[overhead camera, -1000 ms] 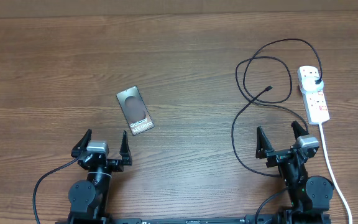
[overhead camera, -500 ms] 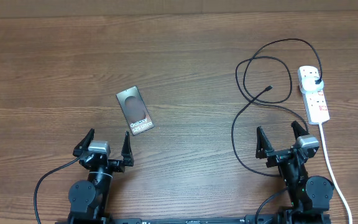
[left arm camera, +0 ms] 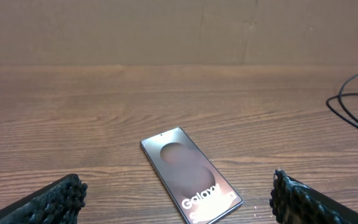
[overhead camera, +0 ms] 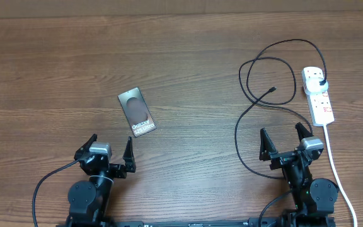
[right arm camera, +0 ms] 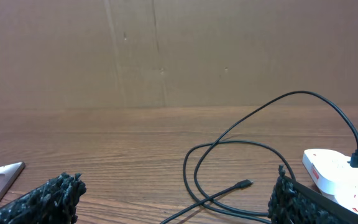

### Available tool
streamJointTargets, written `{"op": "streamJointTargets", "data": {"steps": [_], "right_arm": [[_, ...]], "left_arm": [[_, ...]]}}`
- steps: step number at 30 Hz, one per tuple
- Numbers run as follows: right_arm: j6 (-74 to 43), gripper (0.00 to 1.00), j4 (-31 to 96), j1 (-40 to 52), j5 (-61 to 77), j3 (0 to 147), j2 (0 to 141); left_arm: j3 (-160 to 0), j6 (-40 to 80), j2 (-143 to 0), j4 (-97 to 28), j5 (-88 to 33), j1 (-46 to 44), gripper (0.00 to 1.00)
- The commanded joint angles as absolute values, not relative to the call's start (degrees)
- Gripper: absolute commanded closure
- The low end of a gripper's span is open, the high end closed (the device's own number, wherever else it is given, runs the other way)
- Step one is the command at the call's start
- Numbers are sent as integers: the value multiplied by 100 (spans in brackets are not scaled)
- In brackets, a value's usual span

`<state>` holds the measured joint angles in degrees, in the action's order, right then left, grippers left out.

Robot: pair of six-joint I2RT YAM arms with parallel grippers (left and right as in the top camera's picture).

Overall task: Plug charger to phone and switch on socket
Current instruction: 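Move the left gripper forward over the silver phone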

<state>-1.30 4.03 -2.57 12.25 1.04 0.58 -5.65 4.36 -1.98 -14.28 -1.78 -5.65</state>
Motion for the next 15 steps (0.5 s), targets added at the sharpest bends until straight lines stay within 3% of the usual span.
{"op": "streamJointTargets", "data": {"steps": [1, 15], "right_arm": [[-148, 0, 373, -226, 1251, 47, 23], [-148, 0, 373, -226, 1253, 47, 23]], "left_arm": [[-913, 537, -414, -1444, -283, -602, 0], [-1398, 775, -1629, -1162, -445, -602, 0]]}}
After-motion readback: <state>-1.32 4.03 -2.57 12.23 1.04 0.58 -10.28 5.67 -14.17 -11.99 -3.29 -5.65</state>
